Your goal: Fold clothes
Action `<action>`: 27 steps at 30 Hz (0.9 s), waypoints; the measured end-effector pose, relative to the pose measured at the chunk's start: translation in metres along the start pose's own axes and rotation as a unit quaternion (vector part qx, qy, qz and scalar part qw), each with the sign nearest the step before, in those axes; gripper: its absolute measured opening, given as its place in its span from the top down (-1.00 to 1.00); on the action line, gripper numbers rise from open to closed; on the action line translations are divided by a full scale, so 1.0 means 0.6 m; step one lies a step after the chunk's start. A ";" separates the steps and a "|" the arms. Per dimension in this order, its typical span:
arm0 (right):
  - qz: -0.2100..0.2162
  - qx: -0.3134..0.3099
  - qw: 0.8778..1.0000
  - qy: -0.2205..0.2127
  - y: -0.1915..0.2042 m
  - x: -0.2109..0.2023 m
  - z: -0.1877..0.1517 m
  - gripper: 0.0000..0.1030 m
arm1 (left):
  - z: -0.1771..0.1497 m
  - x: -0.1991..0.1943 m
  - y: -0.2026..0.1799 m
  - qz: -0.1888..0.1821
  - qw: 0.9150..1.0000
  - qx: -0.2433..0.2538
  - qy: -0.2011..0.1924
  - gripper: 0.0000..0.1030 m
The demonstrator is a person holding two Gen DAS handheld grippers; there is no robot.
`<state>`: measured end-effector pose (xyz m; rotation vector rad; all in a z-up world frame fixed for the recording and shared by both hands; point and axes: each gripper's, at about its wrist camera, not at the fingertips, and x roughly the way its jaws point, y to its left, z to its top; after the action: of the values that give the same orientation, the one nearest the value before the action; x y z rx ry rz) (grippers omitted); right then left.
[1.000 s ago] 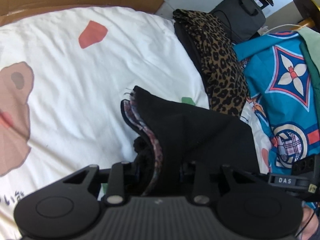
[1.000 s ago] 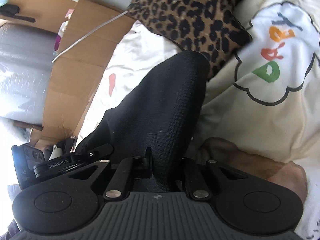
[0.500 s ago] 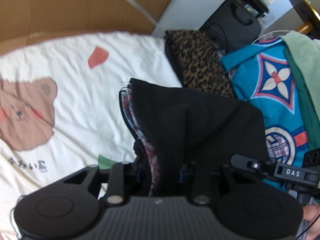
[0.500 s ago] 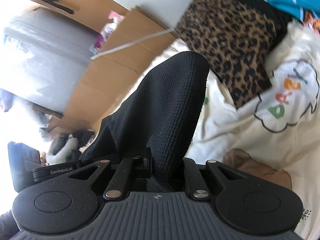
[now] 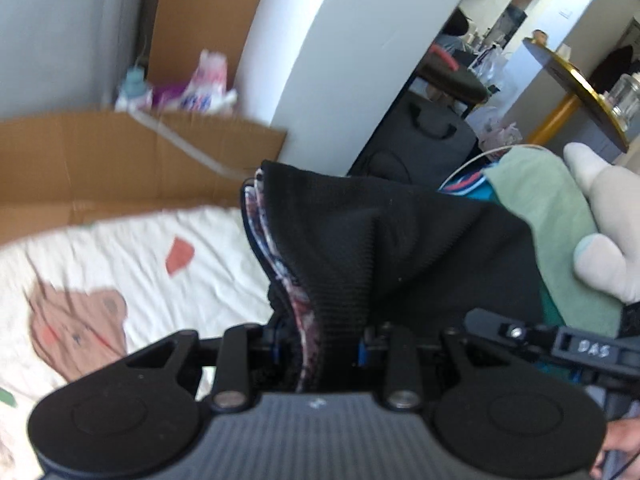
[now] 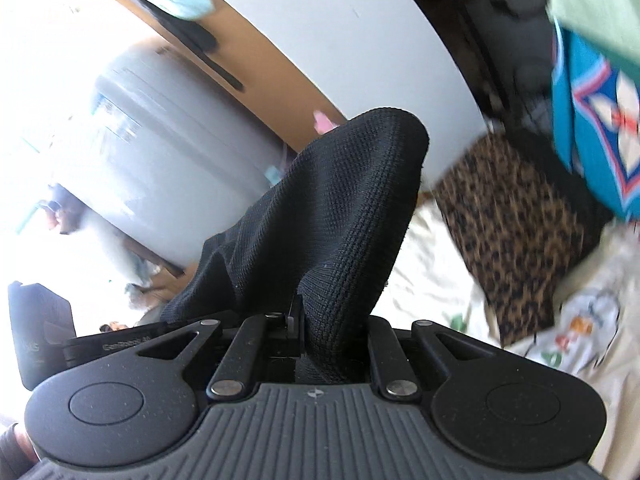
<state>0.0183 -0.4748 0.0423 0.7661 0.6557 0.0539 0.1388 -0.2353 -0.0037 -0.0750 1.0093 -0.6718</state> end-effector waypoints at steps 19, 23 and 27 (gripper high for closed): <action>-0.018 -0.057 0.995 -0.082 0.095 -0.142 0.078 0.82 | 0.020 -0.088 -0.140 0.018 0.996 -0.022 -0.084 0.34; -0.036 -0.068 0.995 -0.070 0.089 -0.136 0.059 0.82 | 0.006 -0.062 -0.140 0.019 0.997 -0.016 -0.074 0.34; -0.045 -0.067 0.994 -0.075 0.072 -0.142 0.053 0.82 | -0.008 -0.043 -0.152 0.012 0.998 -0.014 -0.060 0.34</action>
<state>-0.0240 -0.4869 0.1333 0.6053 0.5375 -0.0407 0.0818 -0.2928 0.0457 -0.1262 0.9019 -0.6251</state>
